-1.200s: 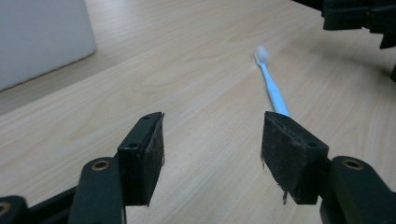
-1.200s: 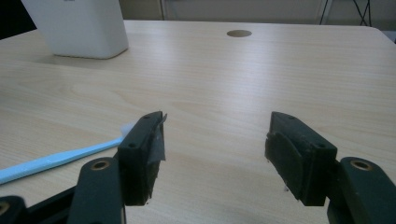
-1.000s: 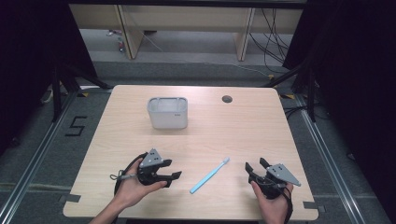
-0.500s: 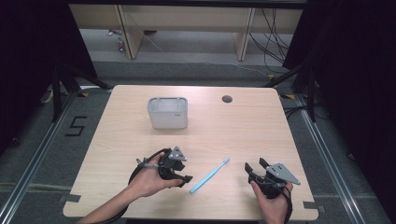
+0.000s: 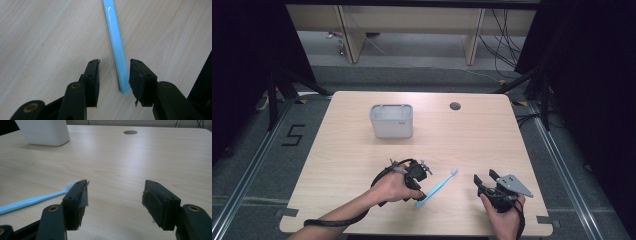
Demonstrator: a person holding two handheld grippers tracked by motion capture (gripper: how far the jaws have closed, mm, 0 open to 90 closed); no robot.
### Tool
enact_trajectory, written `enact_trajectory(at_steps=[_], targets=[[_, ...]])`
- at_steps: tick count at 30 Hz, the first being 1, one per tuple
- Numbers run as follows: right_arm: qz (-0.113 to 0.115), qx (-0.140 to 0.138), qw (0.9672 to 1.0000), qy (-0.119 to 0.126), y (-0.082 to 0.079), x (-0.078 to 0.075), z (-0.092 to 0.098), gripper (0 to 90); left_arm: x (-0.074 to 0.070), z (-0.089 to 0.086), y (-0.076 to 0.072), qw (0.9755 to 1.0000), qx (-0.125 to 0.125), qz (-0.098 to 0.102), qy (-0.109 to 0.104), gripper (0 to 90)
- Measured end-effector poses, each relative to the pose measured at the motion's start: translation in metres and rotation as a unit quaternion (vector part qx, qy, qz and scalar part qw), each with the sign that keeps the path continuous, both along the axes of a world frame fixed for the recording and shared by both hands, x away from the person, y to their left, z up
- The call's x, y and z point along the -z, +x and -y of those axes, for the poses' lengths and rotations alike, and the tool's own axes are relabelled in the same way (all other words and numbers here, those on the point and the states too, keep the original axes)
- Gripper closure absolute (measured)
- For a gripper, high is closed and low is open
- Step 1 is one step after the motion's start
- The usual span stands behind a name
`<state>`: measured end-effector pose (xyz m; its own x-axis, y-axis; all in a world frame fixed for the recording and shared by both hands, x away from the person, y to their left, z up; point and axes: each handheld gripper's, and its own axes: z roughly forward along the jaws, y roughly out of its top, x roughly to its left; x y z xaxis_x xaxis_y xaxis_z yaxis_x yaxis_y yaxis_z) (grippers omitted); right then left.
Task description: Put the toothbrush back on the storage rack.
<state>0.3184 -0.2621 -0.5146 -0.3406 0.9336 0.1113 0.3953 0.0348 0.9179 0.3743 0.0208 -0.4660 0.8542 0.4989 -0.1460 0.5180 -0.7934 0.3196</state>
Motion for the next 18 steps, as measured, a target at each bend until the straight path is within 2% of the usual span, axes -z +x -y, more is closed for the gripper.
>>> enact_trajectory(at_steps=[1,3,5,6,7,9,11,18], targets=[[0.005,-0.005,0.9998,-0.019,0.001,-0.001,0.003,37.2,0.001,0.002,0.000,1.0000,0.001,-0.002,0.005,60.5],[0.009,-0.005,0.9998,-0.016,0.001,0.000,0.002,37.1,0.002,0.006,0.001,0.9998,0.006,-0.004,0.017,62.0],[0.000,-0.005,0.9999,-0.013,0.000,-0.001,0.002,37.2,0.002,0.009,0.002,0.9996,0.011,-0.004,0.028,63.3],[0.007,-0.008,0.9997,-0.021,0.001,-0.001,0.003,37.1,0.004,0.011,0.001,0.9996,0.004,-0.004,0.026,63.6],[0.000,-0.008,0.9999,-0.011,0.001,-0.001,0.001,37.1,0.003,0.012,0.002,0.9995,0.007,-0.006,0.030,64.0],[-0.001,-0.007,0.9999,-0.014,0.001,0.000,0.001,37.1,0.004,0.015,0.003,0.9992,0.015,-0.007,0.038,64.3],[0.003,-0.007,0.9999,-0.012,0.001,0.000,0.001,37.2,0.005,0.018,0.002,0.9993,0.009,-0.008,0.034,64.5],[0.002,-0.008,0.9999,-0.011,0.002,0.000,0.001,37.1,0.006,0.027,0.006,0.9991,0.014,-0.012,0.039,65.7]])
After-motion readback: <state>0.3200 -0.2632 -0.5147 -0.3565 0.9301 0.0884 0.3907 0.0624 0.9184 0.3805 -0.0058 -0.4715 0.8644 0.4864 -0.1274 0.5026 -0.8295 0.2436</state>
